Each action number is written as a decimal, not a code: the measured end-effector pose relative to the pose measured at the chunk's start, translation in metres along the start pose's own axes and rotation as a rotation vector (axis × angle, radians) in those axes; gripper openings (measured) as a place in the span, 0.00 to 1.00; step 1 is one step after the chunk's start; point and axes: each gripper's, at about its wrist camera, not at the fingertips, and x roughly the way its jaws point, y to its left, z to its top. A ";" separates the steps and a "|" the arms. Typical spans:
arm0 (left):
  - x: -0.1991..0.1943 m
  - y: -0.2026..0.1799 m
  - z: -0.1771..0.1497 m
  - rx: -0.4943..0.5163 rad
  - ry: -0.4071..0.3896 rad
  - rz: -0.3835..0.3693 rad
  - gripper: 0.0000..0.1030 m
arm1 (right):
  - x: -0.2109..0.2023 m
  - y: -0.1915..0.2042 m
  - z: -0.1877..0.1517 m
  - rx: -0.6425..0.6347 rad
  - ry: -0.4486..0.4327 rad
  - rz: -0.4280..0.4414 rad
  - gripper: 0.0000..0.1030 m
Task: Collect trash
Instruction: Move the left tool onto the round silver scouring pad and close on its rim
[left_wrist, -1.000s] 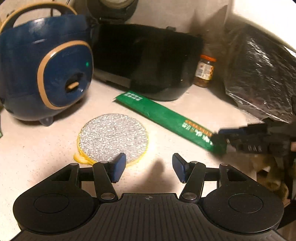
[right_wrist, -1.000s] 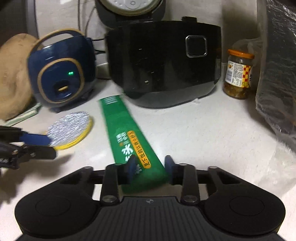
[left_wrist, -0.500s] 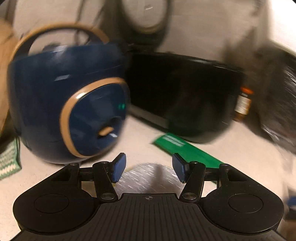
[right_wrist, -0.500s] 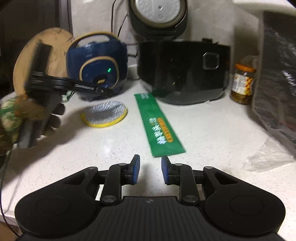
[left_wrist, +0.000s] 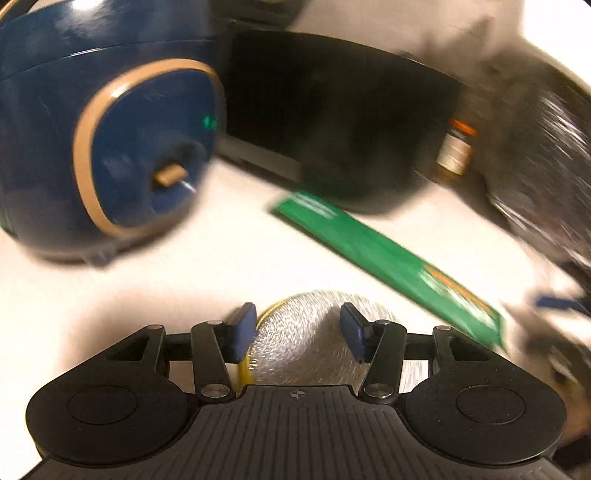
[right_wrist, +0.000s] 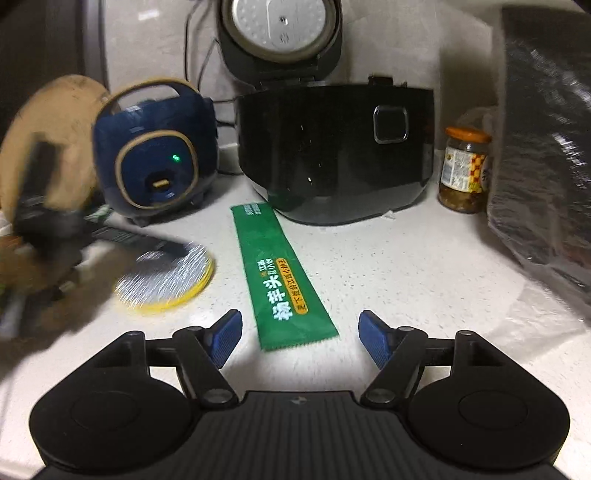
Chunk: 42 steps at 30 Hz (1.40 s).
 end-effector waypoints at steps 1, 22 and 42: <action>-0.008 -0.007 -0.008 0.020 0.007 -0.011 0.54 | 0.010 0.001 0.003 0.007 0.013 -0.002 0.68; -0.088 -0.077 -0.072 0.141 -0.044 -0.189 0.52 | -0.055 0.024 -0.046 -0.005 0.053 0.108 0.35; -0.081 -0.037 -0.082 -0.043 0.034 -0.142 0.52 | -0.060 0.071 -0.096 0.028 -0.152 -0.041 0.78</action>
